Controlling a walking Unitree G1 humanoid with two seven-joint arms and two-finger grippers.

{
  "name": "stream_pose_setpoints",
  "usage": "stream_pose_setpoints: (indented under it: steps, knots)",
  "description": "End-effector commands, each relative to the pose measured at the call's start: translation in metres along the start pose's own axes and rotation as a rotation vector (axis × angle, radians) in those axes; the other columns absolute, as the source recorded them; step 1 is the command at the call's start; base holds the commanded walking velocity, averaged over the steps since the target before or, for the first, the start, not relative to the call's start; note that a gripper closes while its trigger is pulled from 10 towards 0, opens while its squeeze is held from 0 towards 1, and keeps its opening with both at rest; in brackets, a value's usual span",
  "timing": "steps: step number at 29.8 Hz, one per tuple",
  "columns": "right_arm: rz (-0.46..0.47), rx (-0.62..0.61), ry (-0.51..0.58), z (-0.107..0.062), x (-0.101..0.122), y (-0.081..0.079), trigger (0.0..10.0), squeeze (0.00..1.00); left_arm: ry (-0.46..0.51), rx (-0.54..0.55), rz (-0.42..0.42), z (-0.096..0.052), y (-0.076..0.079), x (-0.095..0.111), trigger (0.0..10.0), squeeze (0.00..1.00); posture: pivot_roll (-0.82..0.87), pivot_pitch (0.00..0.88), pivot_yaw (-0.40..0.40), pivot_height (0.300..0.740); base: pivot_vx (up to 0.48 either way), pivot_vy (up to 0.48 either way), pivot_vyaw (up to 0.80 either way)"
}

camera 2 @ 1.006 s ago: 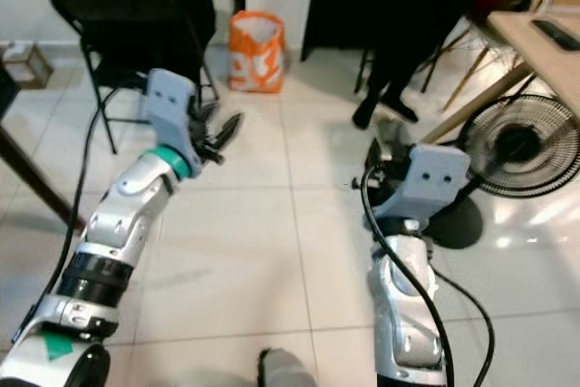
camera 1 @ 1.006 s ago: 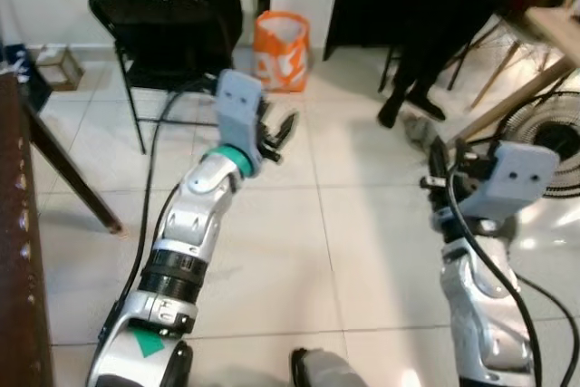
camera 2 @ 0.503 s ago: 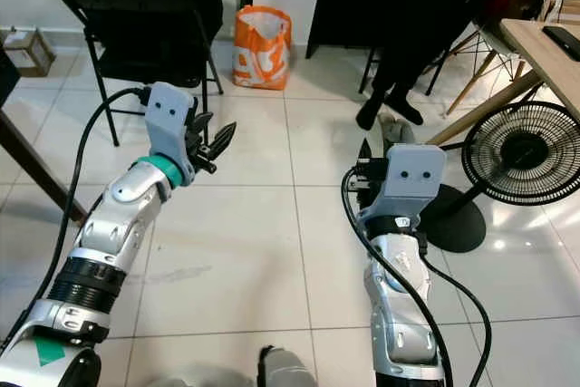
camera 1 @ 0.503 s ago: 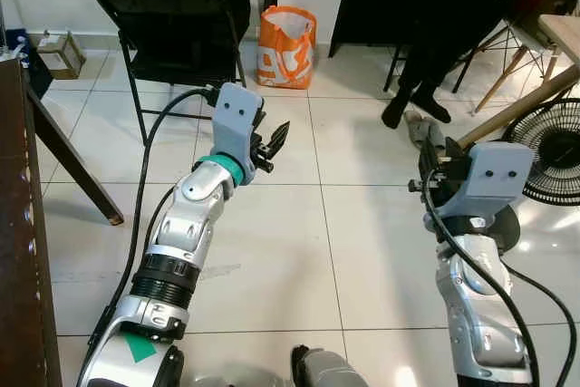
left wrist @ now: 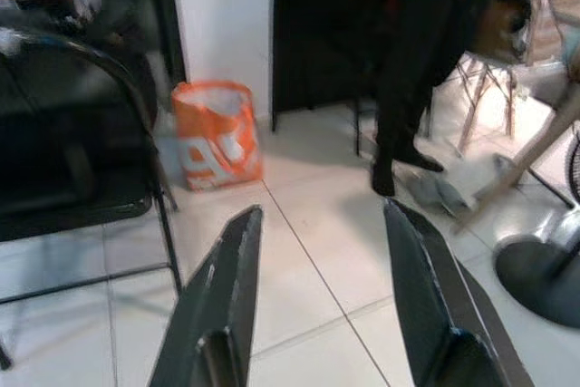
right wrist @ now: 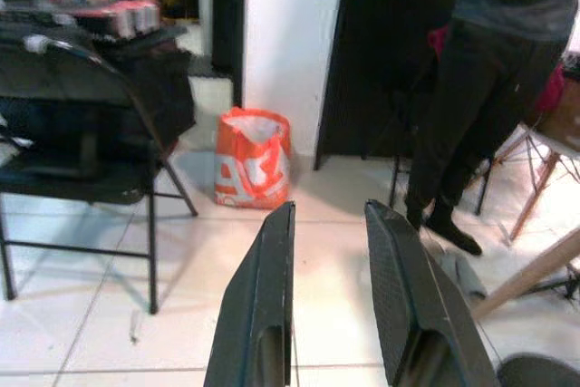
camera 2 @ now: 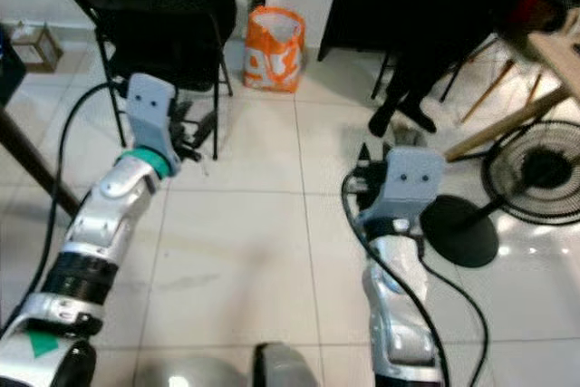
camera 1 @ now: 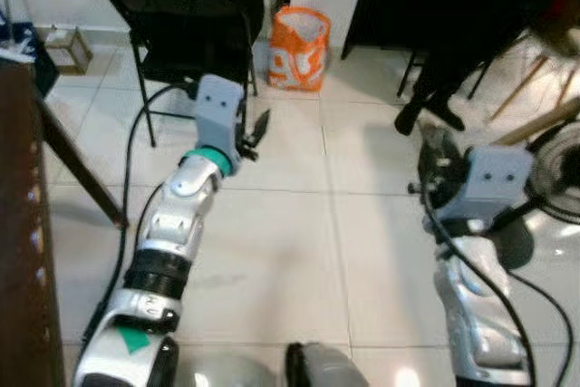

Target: Setting the table

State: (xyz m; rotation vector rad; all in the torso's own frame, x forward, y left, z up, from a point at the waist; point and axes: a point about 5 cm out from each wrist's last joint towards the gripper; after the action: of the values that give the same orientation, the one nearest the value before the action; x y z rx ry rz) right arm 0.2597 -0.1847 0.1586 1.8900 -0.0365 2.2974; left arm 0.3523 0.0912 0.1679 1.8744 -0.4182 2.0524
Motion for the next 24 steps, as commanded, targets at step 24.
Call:
stream_pose_setpoints:
  steps: [24]
  knots:
    - [0.023, -0.015, 0.008, -0.002, 0.0014, 0.0029, 10.0, 0.0, -0.025, 0.012, 0.002, 0.0026, -0.0007, -0.0046, 10.0, 0.0, -0.02, 0.0, 0.03, 0.74, 0.215, 0.0, 0.0]
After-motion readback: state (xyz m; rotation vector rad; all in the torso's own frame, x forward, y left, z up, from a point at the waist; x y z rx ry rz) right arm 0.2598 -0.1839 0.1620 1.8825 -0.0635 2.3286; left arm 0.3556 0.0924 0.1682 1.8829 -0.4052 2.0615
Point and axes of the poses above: a point about 5 cm out from each wrist's last joint towards the gripper, its own z axis pointing out of the wrist towards the gripper, its own x axis along the axis of the wrist's last joint, y = z × x, and after that the axes turned 3 degrees about -z, right-handed
